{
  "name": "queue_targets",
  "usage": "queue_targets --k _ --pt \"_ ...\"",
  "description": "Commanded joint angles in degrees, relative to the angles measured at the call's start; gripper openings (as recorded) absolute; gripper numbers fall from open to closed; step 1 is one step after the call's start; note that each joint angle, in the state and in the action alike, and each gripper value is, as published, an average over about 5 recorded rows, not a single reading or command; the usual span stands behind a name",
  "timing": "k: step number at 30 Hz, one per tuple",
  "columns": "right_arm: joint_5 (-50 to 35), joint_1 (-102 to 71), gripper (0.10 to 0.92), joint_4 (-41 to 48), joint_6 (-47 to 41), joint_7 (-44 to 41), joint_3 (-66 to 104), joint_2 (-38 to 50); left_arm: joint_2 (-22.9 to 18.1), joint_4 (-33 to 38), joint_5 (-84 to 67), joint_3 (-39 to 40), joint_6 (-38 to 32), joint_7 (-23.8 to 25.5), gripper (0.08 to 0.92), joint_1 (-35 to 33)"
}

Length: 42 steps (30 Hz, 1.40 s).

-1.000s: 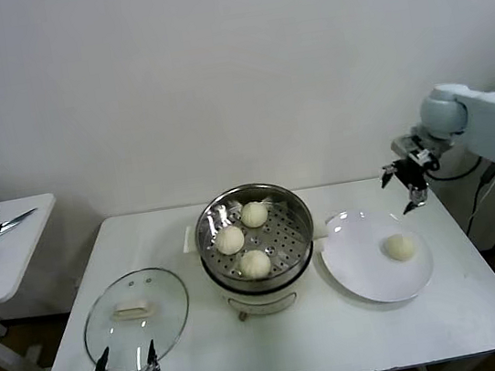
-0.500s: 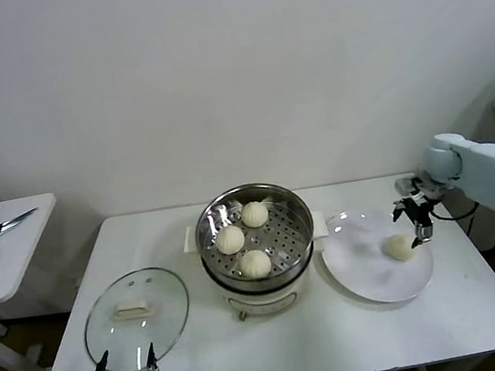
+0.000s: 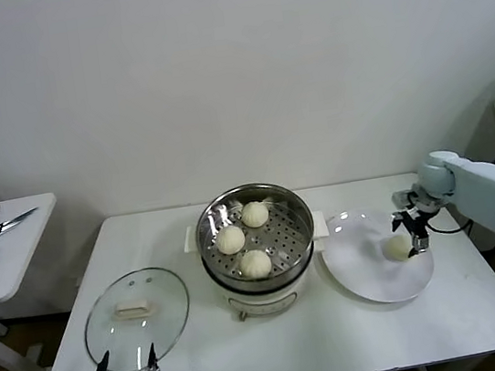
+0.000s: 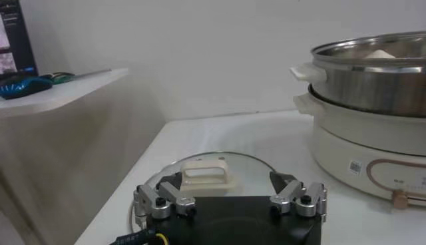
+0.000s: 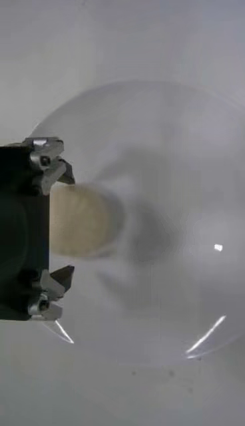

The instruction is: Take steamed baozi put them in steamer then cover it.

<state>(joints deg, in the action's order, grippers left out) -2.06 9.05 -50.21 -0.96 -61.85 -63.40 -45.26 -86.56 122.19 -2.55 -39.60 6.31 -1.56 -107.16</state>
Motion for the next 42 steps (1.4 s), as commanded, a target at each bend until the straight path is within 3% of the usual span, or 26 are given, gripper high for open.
queue_targets --k 1,13,21,28,34,42 --pt "1.4 -2.1 0.756 1.3 0.0 0.2 2.3 -0.5 0.0 -0.1 0.0 0.0 0.0 0.0 0.823 0.0" --pt "-2.1 4.2 0.641 -1.5 -0.3 0.8 -1.0 -0.1 0.1 0.2 0.1 0.1 0.0 -0.1 0.823 0.1" --pt "-23.3 35.5 0.643 -13.9 -3.5 0.2 -25.2 0.5 0.0 0.3 0.3 0.1 0.0 -0.2 0.823 0.0" --pt "-37.1 52.7 0.643 -23.5 -7.5 -0.6 -30.8 -5.4 0.3 0.6 0.0 0.2 0.7 -0.1 0.823 0.2" --pt "-42.0 51.0 0.645 -30.7 -12.9 3.4 -27.5 -10.6 0.5 0.6 0.1 0.9 1.4 0.0 0.823 0.7" --pt "-39.5 40.6 0.644 -32.3 -16.4 9.4 -26.7 -15.6 0.8 1.1 0.0 0.9 1.8 0.3 0.823 0.9"
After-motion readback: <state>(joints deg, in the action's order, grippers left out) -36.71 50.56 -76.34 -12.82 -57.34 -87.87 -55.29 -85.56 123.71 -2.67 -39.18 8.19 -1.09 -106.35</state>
